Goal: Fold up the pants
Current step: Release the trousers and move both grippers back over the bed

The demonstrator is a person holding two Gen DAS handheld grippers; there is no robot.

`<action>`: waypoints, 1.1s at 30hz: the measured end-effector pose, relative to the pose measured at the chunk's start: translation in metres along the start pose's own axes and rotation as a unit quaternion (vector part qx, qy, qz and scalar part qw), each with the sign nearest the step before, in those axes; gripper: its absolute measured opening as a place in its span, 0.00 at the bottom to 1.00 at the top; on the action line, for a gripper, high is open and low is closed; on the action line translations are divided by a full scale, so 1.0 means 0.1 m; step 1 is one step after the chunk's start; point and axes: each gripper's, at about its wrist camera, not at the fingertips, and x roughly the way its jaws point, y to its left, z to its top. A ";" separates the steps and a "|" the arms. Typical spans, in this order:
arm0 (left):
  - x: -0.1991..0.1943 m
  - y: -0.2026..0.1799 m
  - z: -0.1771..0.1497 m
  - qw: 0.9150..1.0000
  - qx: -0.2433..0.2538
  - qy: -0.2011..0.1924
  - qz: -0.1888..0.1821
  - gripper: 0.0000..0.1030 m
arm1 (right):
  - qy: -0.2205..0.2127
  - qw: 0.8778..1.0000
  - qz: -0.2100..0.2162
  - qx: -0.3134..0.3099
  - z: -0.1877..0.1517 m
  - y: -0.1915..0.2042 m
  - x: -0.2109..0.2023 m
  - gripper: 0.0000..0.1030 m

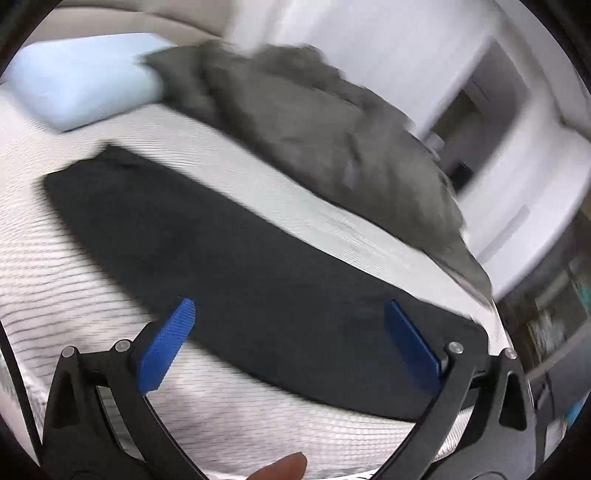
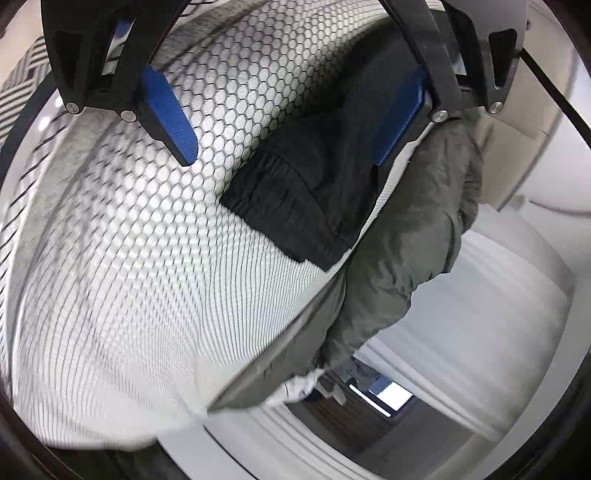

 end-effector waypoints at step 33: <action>1.35 -0.65 -0.38 0.974 0.146 0.154 0.081 0.99 | 0.138 0.962 -0.095 -0.216 1.06 0.96 1.56 0.58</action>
